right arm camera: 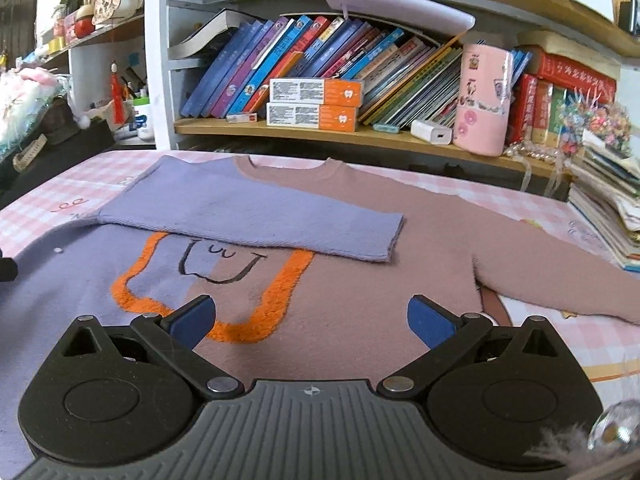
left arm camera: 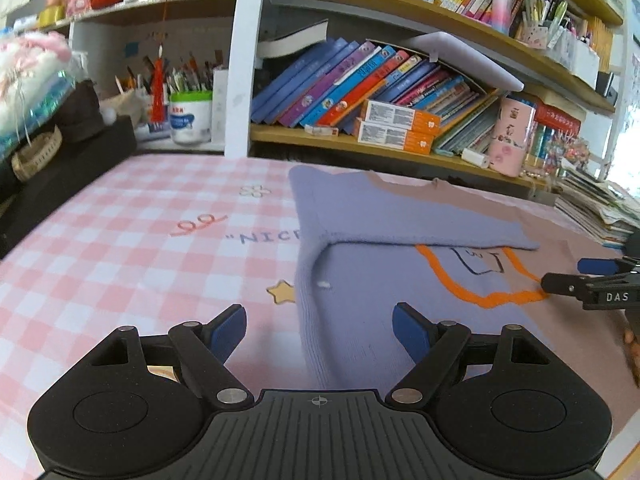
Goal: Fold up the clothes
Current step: 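Open the left gripper and release the folded lavender sleeve, then grasp the lavender side edge with the left gripper while the right gripper pins the pink body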
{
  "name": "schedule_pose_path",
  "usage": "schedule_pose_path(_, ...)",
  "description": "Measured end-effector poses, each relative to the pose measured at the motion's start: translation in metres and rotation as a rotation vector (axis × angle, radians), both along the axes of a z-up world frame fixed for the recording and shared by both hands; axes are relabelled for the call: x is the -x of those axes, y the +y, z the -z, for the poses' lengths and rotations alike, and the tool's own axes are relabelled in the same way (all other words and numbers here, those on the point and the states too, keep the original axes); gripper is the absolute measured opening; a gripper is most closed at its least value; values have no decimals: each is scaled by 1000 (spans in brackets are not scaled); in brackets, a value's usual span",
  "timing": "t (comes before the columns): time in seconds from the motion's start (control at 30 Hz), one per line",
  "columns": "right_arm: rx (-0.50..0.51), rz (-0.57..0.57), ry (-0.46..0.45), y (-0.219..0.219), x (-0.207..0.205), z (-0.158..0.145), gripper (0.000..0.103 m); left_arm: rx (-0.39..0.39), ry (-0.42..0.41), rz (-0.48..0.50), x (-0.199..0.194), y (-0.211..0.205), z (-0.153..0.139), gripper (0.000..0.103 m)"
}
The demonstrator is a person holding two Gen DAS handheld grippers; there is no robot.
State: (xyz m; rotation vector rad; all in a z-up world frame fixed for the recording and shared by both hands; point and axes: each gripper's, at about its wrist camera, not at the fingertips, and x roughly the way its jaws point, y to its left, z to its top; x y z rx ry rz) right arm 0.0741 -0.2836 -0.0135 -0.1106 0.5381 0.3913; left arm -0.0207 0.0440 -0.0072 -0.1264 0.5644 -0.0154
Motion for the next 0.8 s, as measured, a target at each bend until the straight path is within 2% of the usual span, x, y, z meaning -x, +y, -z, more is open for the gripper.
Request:
schedule_pose_path(0.13,-35,9,-20,-7,6,-3,103,45,4,14,0,5,3,82)
schedule_pose_path(0.23,-102,4,32,-21,12,-2,103,92,8,24,-2,10,5,82)
schedule_pose_path(0.33,-93,36,76,-38,22,0,99,133,26,23,-5,16,8,82)
schedule_pose_path(0.43,-33,89,77,-53,35,-1,89,134,30,24,-5,15,9,82)
schedule_pose_path(0.53,-16,128,82,-70,47,-2,84,127,32,28,-5,13,9,82)
schedule_pose_path(0.6,-10,145,91,-77,52,-2,72,126,32,27,-5,13,8,82)
schedule_pose_path(0.67,-11,156,105,-83,56,0,56,127,31,27,-4,13,8,80)
schedule_pose_path(0.7,-15,156,111,-84,58,1,53,127,30,25,-4,13,8,79)
schedule_pose_path(0.77,-28,156,117,-87,61,2,48,149,29,34,-3,15,8,64)
schedule_pose_path(0.8,-30,154,117,-88,63,2,47,163,28,41,-2,16,9,44)
